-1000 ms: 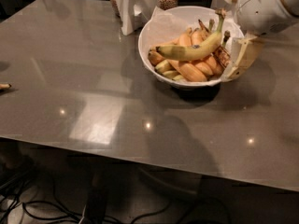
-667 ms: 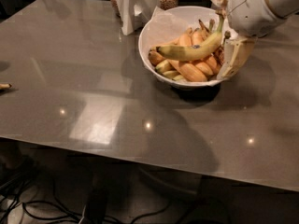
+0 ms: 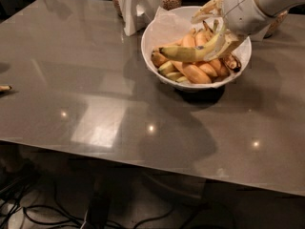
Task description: Pick banana from white bowl
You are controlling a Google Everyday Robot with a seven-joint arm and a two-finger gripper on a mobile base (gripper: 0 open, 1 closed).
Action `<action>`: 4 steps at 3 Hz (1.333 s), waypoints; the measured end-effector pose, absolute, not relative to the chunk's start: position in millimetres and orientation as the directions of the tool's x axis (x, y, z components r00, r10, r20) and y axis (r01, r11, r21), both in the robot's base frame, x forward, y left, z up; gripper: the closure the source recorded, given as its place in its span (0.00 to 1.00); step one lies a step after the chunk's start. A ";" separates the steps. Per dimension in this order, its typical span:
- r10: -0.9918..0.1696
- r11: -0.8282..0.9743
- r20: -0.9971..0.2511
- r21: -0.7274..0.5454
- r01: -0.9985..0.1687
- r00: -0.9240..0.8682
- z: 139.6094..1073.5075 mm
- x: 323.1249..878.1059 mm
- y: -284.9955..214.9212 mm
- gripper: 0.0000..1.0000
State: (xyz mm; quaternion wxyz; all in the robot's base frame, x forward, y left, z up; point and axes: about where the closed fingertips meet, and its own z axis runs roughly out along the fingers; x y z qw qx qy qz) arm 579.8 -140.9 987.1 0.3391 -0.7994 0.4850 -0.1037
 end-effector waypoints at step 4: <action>-0.846 -0.377 -0.085 -0.603 -0.703 0.526 956.8 611.7 -151.7 0.47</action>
Offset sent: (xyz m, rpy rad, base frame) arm 0.0271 -0.0156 -0.0237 -0.1029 -0.0047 0.0192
